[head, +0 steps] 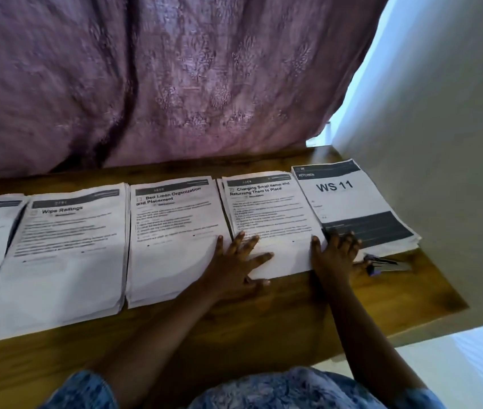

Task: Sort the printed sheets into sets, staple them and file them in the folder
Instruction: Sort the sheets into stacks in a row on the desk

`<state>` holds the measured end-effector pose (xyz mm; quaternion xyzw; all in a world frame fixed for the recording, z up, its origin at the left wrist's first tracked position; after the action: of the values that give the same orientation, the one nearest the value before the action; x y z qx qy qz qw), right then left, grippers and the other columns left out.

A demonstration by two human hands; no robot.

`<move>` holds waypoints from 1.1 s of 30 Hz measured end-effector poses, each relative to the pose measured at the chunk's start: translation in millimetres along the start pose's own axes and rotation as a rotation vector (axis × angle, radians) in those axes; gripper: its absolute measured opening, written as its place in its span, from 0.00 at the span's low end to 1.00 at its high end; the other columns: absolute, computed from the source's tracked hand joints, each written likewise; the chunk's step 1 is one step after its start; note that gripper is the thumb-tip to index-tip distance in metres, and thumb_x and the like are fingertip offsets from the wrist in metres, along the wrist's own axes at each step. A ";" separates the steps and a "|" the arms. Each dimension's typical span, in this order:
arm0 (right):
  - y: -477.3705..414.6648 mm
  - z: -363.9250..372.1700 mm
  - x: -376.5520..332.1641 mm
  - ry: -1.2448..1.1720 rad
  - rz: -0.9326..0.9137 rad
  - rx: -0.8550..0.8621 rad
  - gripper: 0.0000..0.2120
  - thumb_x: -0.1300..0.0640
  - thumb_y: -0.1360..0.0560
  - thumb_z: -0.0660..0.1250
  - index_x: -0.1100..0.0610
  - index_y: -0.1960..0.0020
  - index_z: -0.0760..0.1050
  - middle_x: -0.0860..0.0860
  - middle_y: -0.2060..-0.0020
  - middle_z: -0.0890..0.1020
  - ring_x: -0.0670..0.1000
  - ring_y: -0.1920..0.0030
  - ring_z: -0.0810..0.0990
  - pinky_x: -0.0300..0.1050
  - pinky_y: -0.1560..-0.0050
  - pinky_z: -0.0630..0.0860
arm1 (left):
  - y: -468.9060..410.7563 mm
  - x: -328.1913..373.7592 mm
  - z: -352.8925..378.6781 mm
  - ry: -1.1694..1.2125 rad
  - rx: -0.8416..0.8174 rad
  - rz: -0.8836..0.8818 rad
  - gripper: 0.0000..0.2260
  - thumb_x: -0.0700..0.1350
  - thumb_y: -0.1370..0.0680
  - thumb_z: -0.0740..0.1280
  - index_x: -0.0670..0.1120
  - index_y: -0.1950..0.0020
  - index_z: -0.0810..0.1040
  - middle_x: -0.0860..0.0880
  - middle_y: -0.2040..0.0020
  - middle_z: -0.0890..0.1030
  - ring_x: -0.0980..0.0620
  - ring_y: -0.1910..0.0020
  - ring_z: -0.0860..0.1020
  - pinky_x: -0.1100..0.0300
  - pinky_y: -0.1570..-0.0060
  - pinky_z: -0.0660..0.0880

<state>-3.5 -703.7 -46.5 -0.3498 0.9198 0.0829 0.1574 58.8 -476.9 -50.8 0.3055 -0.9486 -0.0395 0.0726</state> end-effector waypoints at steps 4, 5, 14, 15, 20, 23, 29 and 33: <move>-7.3 0.5 -7.9 0.060 -0.021 -0.019 0.31 0.38 0.21 0.48 0.54 0.24 0.54 0.62 0.24 0.50 0.63 0.25 0.45 0.72 0.31 0.45 | -8.3 -7.1 -4.3 -0.013 -0.001 -0.014 0.31 0.72 0.27 0.43 0.65 0.24 0.44 0.49 0.21 0.41 0.43 0.23 0.38 0.32 0.30 0.37; -7.6 -1.8 -9.9 0.093 -0.023 -0.017 0.31 0.38 0.21 0.47 0.54 0.24 0.53 0.62 0.24 0.51 0.63 0.25 0.47 0.70 0.30 0.46 | -9.2 -7.9 -4.6 -0.020 0.002 -0.015 0.31 0.71 0.26 0.44 0.65 0.24 0.44 0.49 0.21 0.41 0.43 0.23 0.38 0.32 0.31 0.37; -10.0 -0.9 -14.9 0.104 -0.056 -0.030 0.33 0.37 0.21 0.45 0.55 0.23 0.49 0.62 0.24 0.49 0.62 0.24 0.47 0.62 0.27 0.44 | -12.1 -12.1 -0.6 -0.026 0.020 -0.010 0.35 0.74 0.30 0.35 0.65 0.24 0.42 0.48 0.21 0.44 0.40 0.23 0.41 0.30 0.31 0.40; -10.0 -3.1 -15.4 0.104 -0.053 -0.027 0.33 0.37 0.21 0.45 0.55 0.23 0.49 0.62 0.24 0.49 0.61 0.24 0.46 0.61 0.27 0.44 | -12.2 -11.4 -1.0 -0.030 0.017 -0.006 0.36 0.74 0.31 0.34 0.64 0.24 0.42 0.48 0.21 0.43 0.40 0.23 0.41 0.31 0.31 0.40; 4.3 -21.0 -46.8 0.129 -0.124 0.048 0.35 0.35 0.23 0.40 0.55 0.22 0.47 0.60 0.24 0.47 0.59 0.24 0.43 0.62 0.28 0.38 | -3.0 -9.6 -30.4 -0.044 0.112 0.034 0.37 0.74 0.29 0.42 0.61 0.23 0.43 0.48 0.21 0.46 0.45 0.22 0.43 0.38 0.32 0.34; 30.0 -22.6 -103.4 0.084 -0.250 0.072 0.36 0.34 0.24 0.39 0.53 0.22 0.46 0.58 0.23 0.46 0.57 0.24 0.42 0.58 0.30 0.33 | 25.6 -37.0 -65.0 0.035 0.239 -0.079 0.34 0.72 0.26 0.46 0.59 0.22 0.51 0.50 0.21 0.50 0.49 0.22 0.46 0.42 0.31 0.31; 137.1 14.2 -277.7 -0.049 -0.717 0.007 0.33 0.40 0.23 0.53 0.54 0.23 0.54 0.57 0.24 0.54 0.58 0.24 0.50 0.62 0.28 0.44 | 167.9 -169.3 -106.7 0.129 0.445 -0.448 0.30 0.68 0.26 0.50 0.55 0.30 0.71 0.51 0.26 0.67 0.49 0.26 0.63 0.37 0.29 0.48; 222.5 67.7 -386.7 -0.071 -1.014 -0.273 0.31 0.43 0.22 0.59 0.52 0.23 0.53 0.53 0.24 0.55 0.53 0.24 0.51 0.57 0.27 0.51 | 294.9 -265.5 -108.2 0.063 0.585 -0.659 0.23 0.62 0.25 0.57 0.53 0.37 0.78 0.50 0.36 0.78 0.46 0.35 0.75 0.35 0.33 0.63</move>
<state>136.1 -282.2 34.0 -0.7651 0.6100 0.1275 0.1619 120.3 -85.9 60.9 0.6005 -0.7691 0.2190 -0.0047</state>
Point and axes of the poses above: each hand's wrist, its own y-axis away from the middle knuckle, its own z-axis out of the palm, x = y × z, the point moved 9 cm from there along -y, towards the middle knuckle
